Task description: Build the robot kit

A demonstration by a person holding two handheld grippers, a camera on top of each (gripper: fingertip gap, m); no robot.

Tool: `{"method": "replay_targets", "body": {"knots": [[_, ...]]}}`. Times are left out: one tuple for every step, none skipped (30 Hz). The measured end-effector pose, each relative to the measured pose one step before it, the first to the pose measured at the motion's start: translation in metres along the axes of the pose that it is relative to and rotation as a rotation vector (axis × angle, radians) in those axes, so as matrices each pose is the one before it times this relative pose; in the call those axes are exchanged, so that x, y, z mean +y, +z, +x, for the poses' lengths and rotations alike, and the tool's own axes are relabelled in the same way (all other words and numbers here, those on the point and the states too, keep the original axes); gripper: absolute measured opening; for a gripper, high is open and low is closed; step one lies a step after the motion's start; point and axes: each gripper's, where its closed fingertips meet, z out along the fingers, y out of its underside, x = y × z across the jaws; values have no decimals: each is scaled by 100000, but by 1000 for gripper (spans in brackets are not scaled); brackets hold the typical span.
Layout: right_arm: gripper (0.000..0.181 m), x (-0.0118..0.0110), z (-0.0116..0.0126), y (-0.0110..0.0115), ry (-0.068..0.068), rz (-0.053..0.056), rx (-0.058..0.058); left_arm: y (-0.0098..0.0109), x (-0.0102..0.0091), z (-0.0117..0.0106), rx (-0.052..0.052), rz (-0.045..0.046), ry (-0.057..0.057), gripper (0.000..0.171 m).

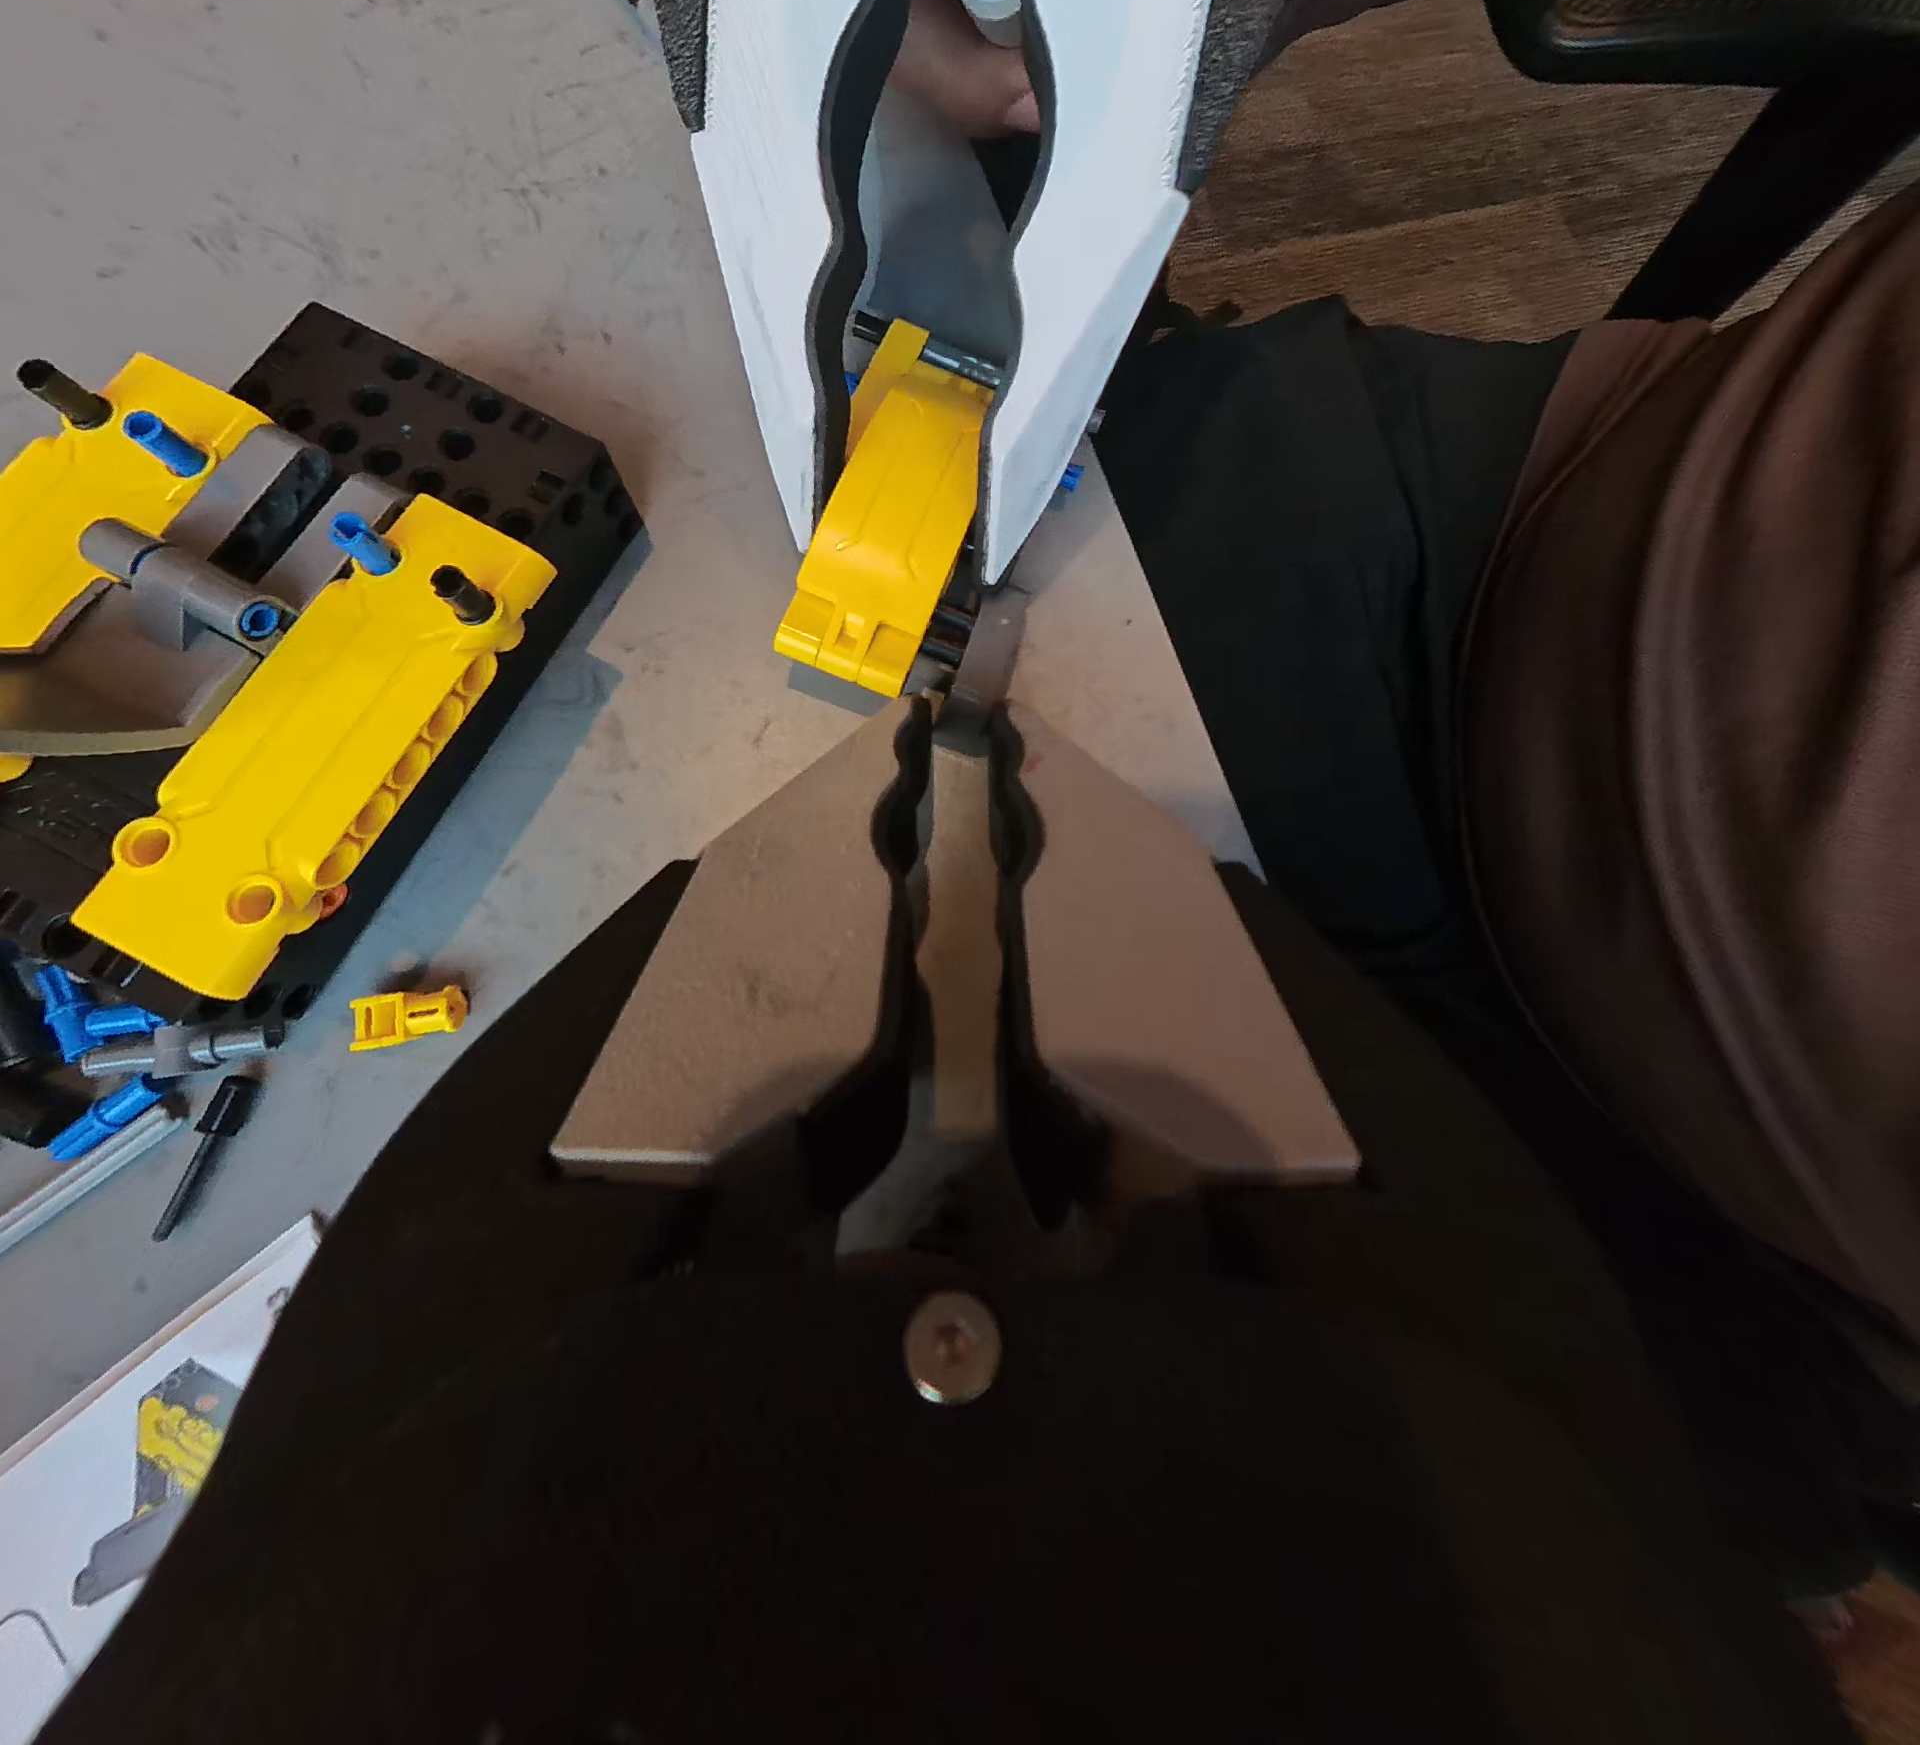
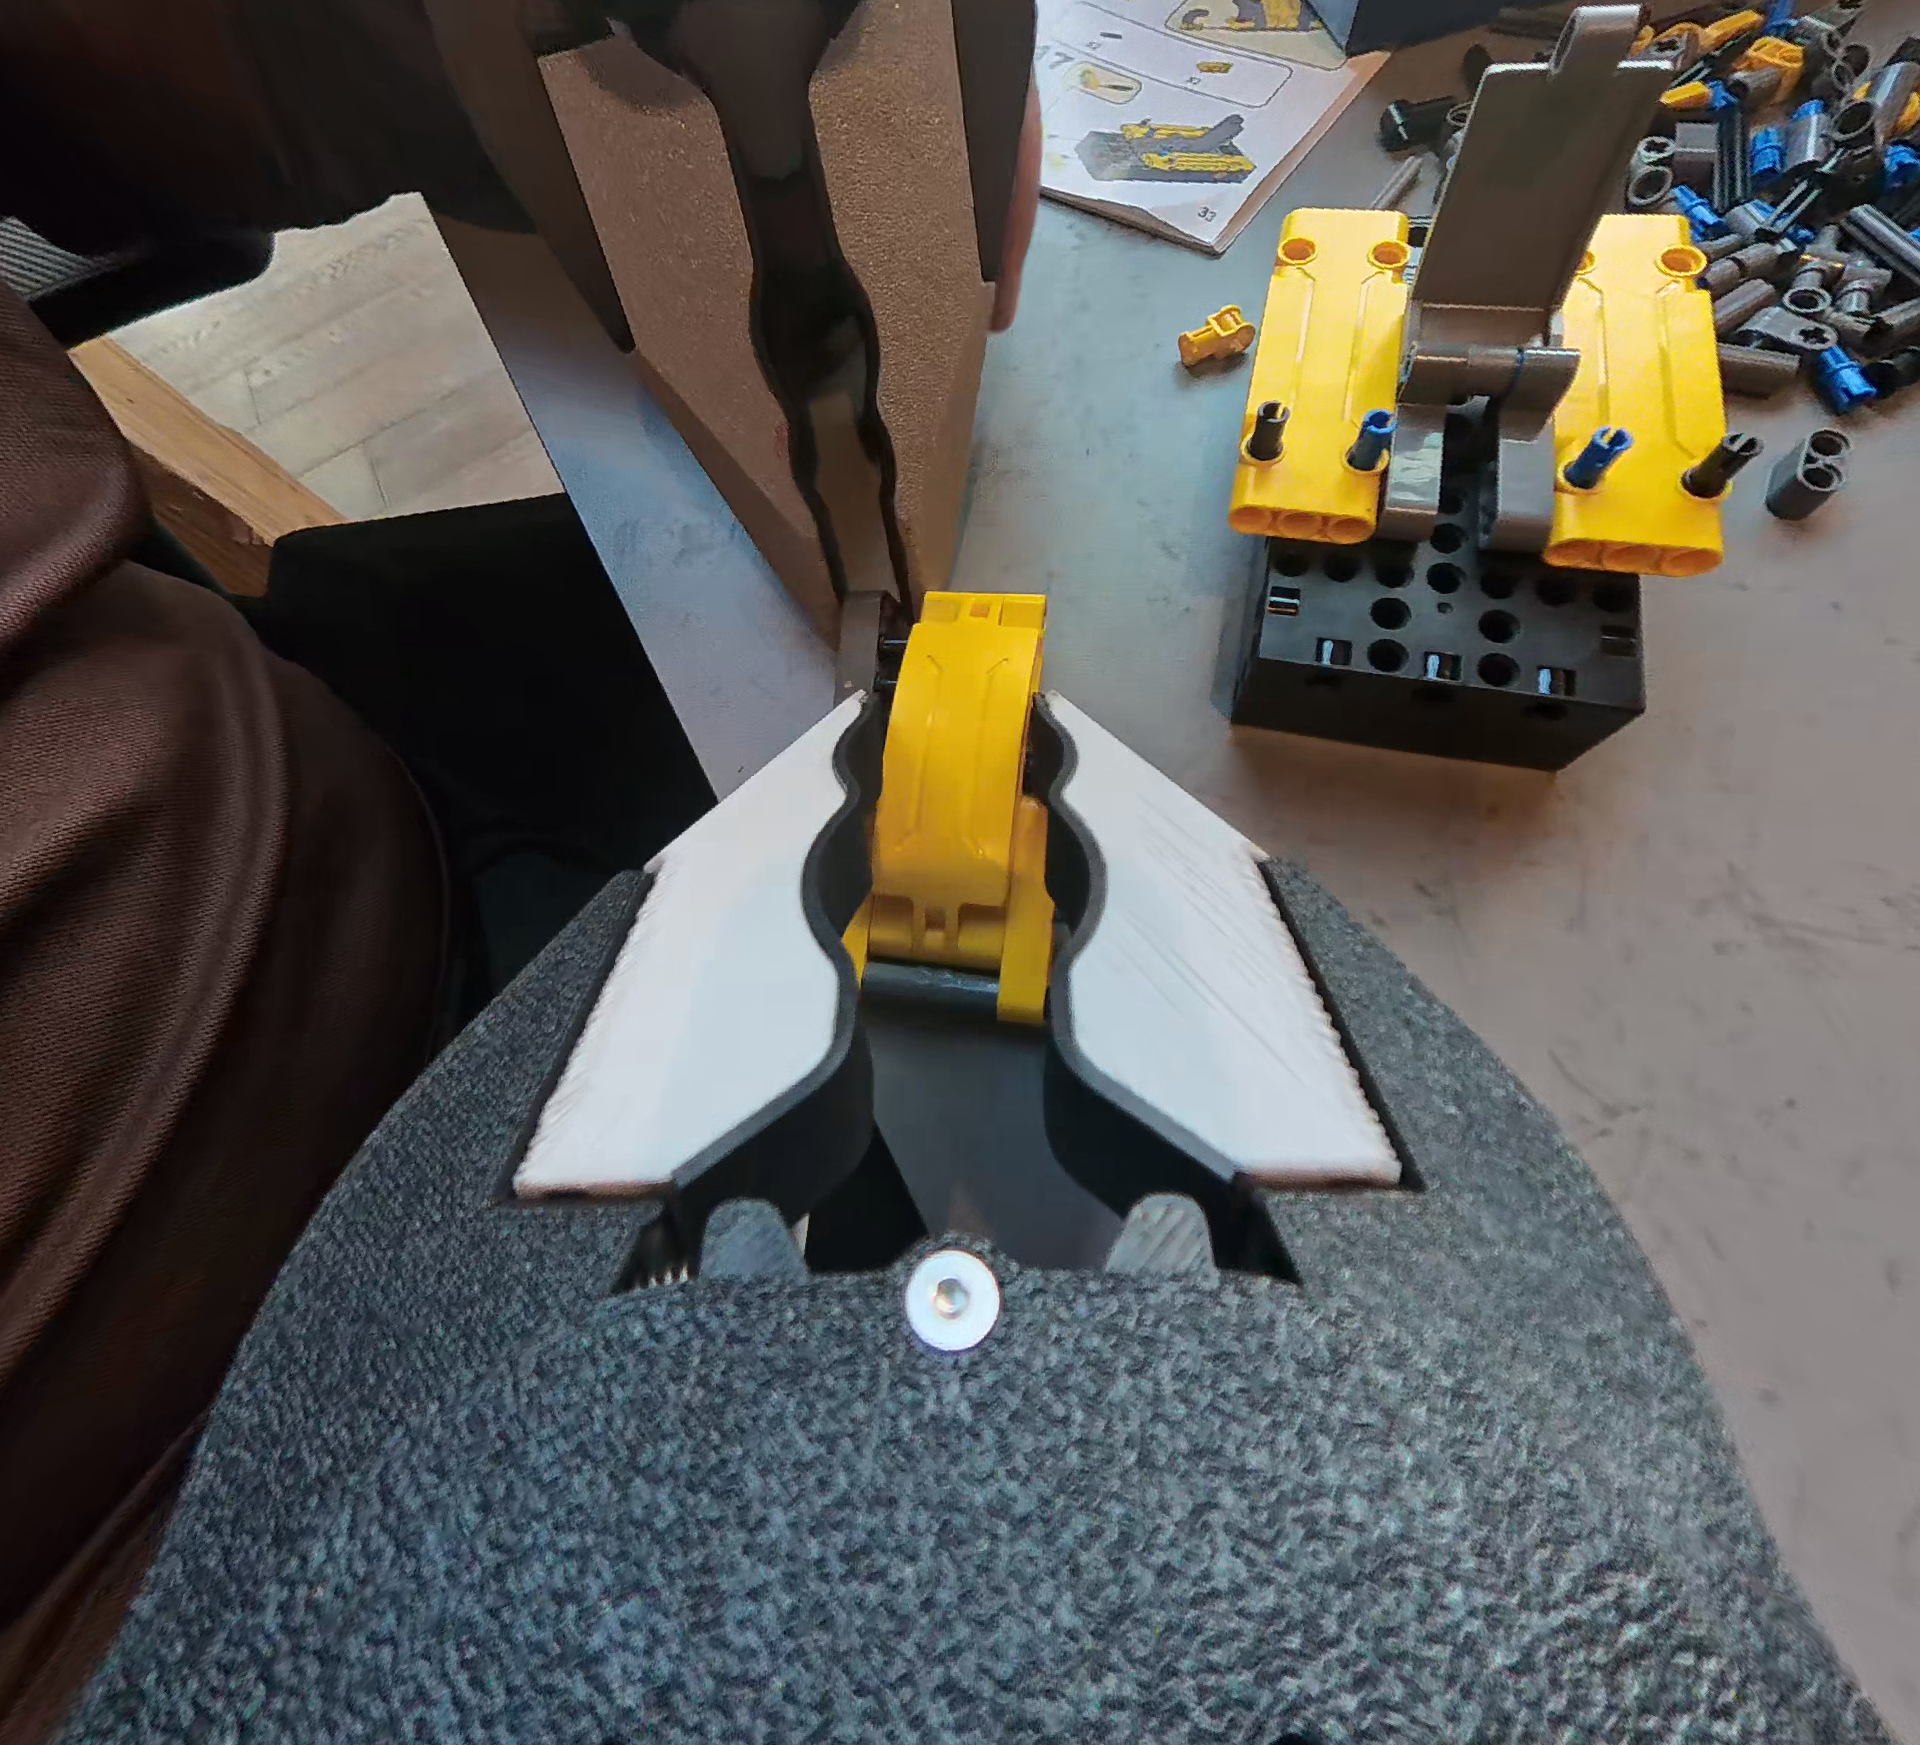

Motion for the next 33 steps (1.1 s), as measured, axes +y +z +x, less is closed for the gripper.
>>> {"method": "replay_targets", "body": {"knots": [[28,15,28,-19,-25,-31,159,28,-23,-92,-1434,-96,1308,7],[28,3,5,-19,96,42,-170,34,-16,-74,-1511,-97,1461,7],[29,9,-47,-22,-5,29,-454,33,1,-46,-1288,-49,1202,7],[30,5,-52,-15,-46,18,-491,-10,23,-52,-781,51,39,7],[32,-17,-90,-20,208,102,-850,-21,11,-17,43,46,-1093,7],[35,-45,-87,-18,716,346,-1105,-20,17,-106,-189,78,-1160,7],[37,-71,-36,-42,1281,559,-1080,-14,16,-38,138,44,-768,7],[40,-89,-29,-26,1563,553,-997,6,3,-13,172,3,-334,7],[43,-87,-58,35,1065,270,-596,10,-9,-10,325,70,-494,7],[45,-25,-71,109,-183,-227,386,-1,-3,-11,556,50,-743,7],[46,67,-27,178,-1630,-1091,1639,-15,-4,-7,867,106,-1181,7],[47,144,60,193,-2444,-1740,2569,-9,6,0,991,149,-1341,7],[47,144,128,165,-2468,-1475,2895,-4,-7,-8,804,103,-1013,6],[45,44,160,108,-1679,-473,2661,-12,-4,-9,589,59,-711,6],[41,-11,181,63,-786,216,2172,1,3,2,484,33,-655,6],[41,-35,58,59,-142,145,1008,-6,16,-9,317,16,-420,6],[40,-46,4,80,402,-127,357,-5,25,-14,272,39,-599,6],[40,-47,7,83,480,-316,188,-5,14,1,415,78,-955,6],[40,-42,8,80,439,-231,67,-5,20,-1,738,92,-1467,6],[40,-39,4,44,511,-126,-77,-30,20,-3,747,90,-1698,6],[40,-27,9,24,546,-124,-221,-15,17,-7,623,109,-1629,6],[40,-7,1,26,394,-208,-135,-17,13,0,503,123,-1378,6],[40,6,-2,45,301,-505,-108,-27,25,-6,434,82,-1306,6],[40,-17,-24,35,193,-286,-209,-30,30,3,576,97,-1482,6],[40,-36,-31,34,64,68,-408,-43,30,4,650,155,-1523,6],[40,-55,-47,3,34,441,-439,-35,24,8,756,210,-1538,6],[39,-46,-14,-27,340,643,-457,-32,7,18,855,220,-1752,6],[39,-54,-5,-48,666,688,-551,-24,-2,3,767,231,-1565,6],[39,-56,11,-59,843,715,-591,-6,-10,4,566,186,-1236,6],[39,-37,-6,-17,313,275,-450,-5,-3,7,491,164,-1149,7],[39,18,-8,33,-395,-382,96,-2,-16,3,293,125,-968,7],[39,27,-24,49,-820,-460,388,-7,10,-10,-170,44,-411,7],[39,33,-37,55,-643,-494,235,0,15,-12,-312,79,-270,7]]}}
